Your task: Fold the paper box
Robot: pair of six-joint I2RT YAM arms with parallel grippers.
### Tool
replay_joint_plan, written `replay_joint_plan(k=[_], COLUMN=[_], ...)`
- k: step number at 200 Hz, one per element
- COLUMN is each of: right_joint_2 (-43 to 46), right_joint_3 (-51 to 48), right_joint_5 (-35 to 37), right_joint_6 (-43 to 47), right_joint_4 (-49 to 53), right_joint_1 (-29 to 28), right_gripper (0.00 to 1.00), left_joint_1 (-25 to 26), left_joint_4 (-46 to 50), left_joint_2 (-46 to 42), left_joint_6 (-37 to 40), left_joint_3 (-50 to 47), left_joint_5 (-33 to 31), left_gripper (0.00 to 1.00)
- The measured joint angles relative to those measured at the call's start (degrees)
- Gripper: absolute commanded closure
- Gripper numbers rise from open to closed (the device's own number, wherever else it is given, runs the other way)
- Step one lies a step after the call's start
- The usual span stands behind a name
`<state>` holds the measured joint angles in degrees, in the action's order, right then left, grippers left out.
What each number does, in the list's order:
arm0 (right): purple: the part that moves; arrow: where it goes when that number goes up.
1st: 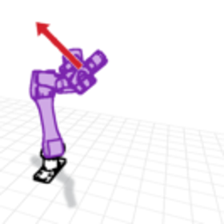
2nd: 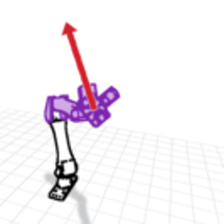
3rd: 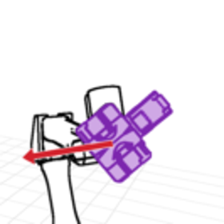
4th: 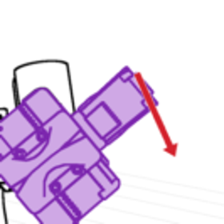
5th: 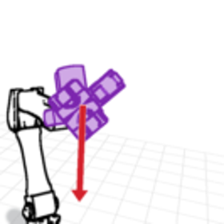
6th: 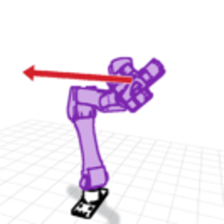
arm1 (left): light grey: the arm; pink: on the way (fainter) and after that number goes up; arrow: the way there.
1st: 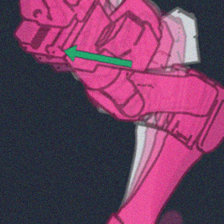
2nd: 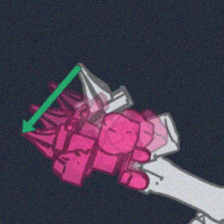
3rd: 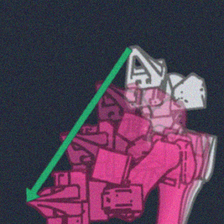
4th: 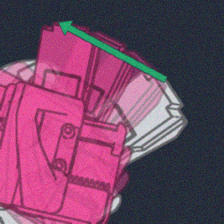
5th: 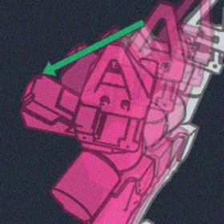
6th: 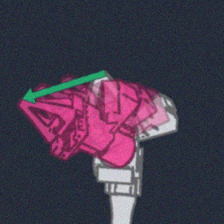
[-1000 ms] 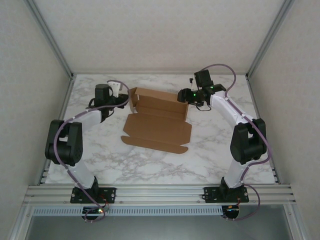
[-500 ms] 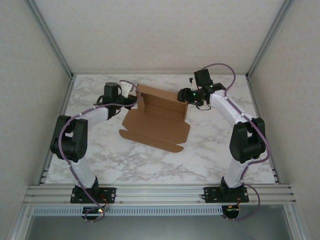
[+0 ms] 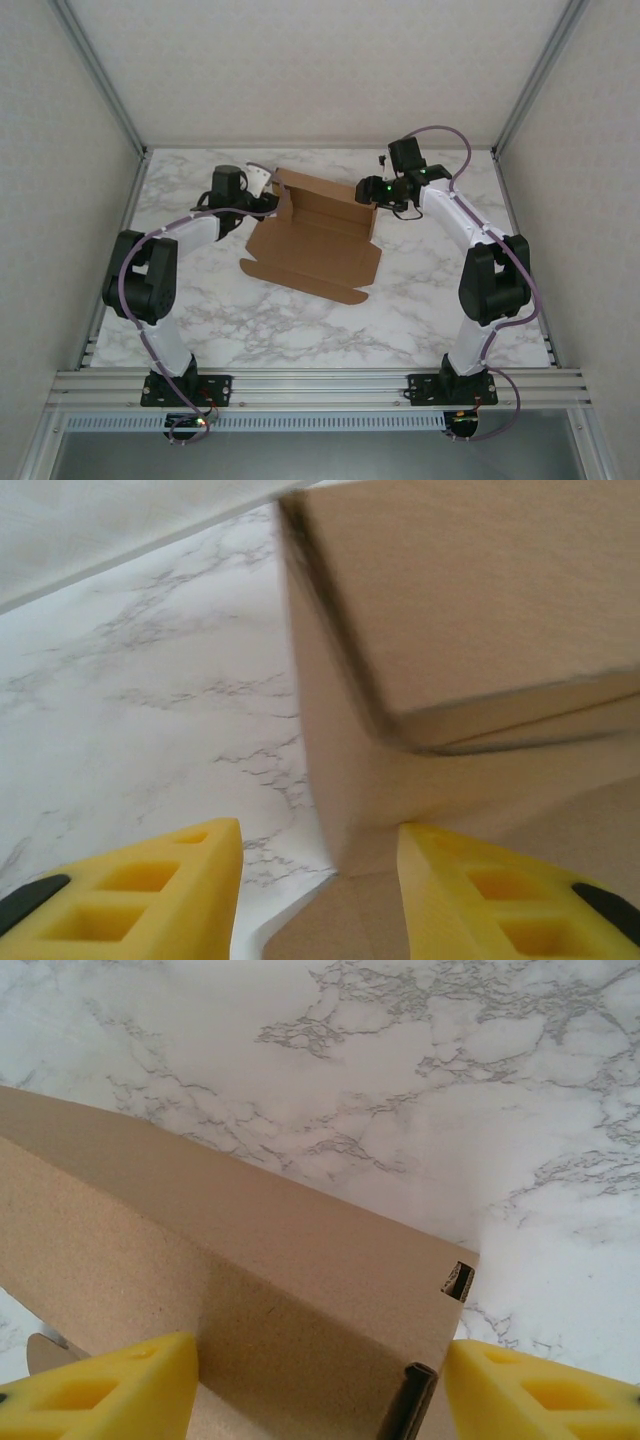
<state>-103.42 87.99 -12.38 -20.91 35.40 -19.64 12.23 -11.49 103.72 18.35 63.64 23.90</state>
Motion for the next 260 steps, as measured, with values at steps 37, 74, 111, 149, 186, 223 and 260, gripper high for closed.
replay_joint_plan(k=[37,74,111,149,186,223,260], right_joint_2=[-0.3,-0.5,-0.7,-0.7,0.3,5.1,11.7], right_joint_3=[0.2,0.3,0.4,0.4,-2.5,-9.5,-16.9], right_joint_5=[-0.9,-1.5,-2.3,-2.7,-4.9,-7.2,-6.9], right_joint_6=[0.4,0.4,0.6,0.2,-2.3,-6.3,-10.7], right_joint_4=[0.0,-0.2,-0.3,-0.5,-3.8,-8.0,-9.3], right_joint_1=[0.0,0.0,0.0,0.0,0.1,-0.1,-1.6], right_gripper=[0.34,0.34,0.34,0.34,0.34,0.34,0.34], left_joint_1=[1.9,2.3,2.7,2.7,2.8,3.8,5.4], left_joint_4=[0.1,-2.0,-4.7,-7.0,-9.2,-9.4,-7.8], left_joint_2=[0.5,1.1,2.9,3.1,1.9,-1.7,-6.0], left_joint_6=[0.7,0.3,-1.9,-4.9,-6.2,-7.1,-7.2], left_joint_3=[0.1,0.1,0.5,-0.3,-2.7,-6.2,-9.1], left_joint_5=[0.8,-2.6,-6.1,-9.5,-11.6,-13.3,-14.4], left_gripper=[0.47,0.48,0.62,0.84,0.92,0.94,0.93])
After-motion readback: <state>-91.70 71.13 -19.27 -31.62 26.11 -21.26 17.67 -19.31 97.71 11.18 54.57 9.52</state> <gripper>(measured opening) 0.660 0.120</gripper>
